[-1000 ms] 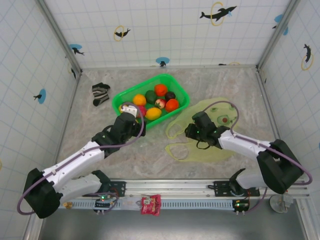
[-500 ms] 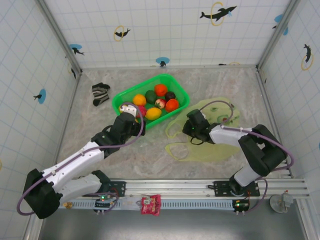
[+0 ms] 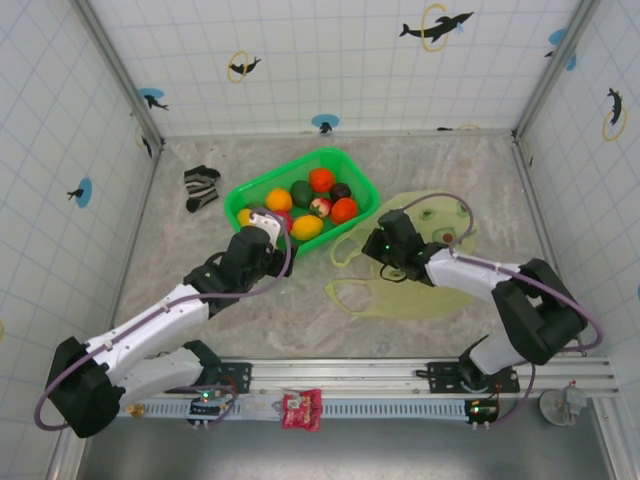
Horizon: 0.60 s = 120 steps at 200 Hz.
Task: Place the fake fruits into the plastic bag and tie a complex knot
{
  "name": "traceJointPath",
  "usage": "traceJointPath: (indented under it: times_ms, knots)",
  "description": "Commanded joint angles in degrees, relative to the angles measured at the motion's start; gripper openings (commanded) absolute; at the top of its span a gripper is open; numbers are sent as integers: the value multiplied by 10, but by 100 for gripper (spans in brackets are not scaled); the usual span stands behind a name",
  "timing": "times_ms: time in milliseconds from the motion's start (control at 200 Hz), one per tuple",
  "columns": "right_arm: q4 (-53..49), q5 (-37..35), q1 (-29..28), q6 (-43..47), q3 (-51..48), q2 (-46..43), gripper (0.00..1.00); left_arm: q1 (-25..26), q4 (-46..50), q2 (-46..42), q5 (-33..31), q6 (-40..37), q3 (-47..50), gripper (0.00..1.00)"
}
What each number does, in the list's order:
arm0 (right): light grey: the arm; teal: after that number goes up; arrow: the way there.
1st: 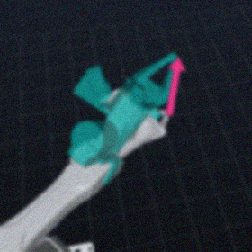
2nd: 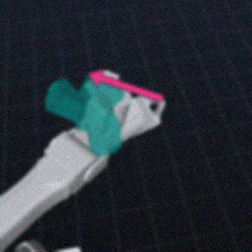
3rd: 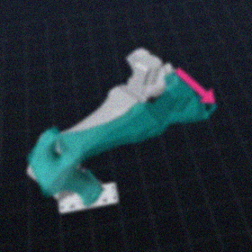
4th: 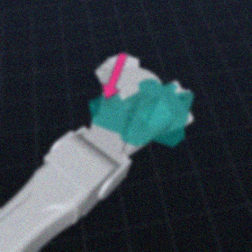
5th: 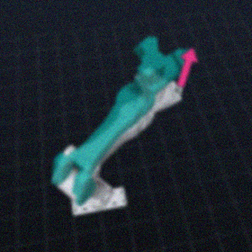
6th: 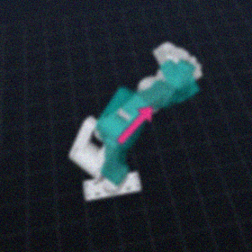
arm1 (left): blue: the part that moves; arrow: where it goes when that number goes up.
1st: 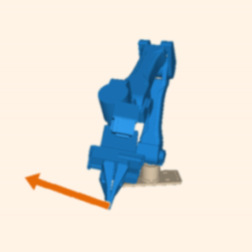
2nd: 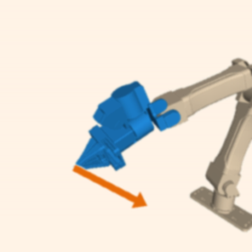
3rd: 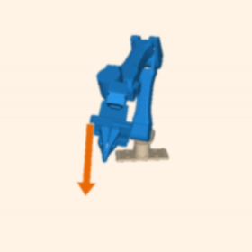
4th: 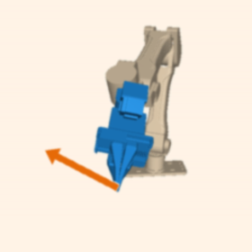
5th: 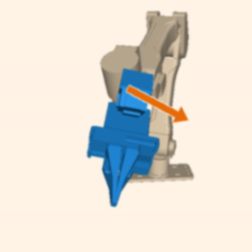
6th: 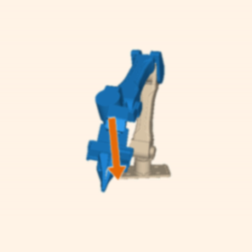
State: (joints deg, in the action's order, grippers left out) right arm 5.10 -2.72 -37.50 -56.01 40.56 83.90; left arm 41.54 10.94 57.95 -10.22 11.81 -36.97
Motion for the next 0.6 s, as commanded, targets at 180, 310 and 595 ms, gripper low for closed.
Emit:
traceJointPath:
  times_ms: [180, 310, 595]
  knots:
    - [-116, 65, 10, 55, 54, -68, 0, 67, -54, -19, 27, -151, -9, 70]
    - [-152, 112, 17, 70, 81, -79, 0, 125, -53, -2, 22, -273, -27, 72]
    - [-194, 145, 26, 109, 124, -109, 0, 148, -59, 5, 113, -519, -16, 73]
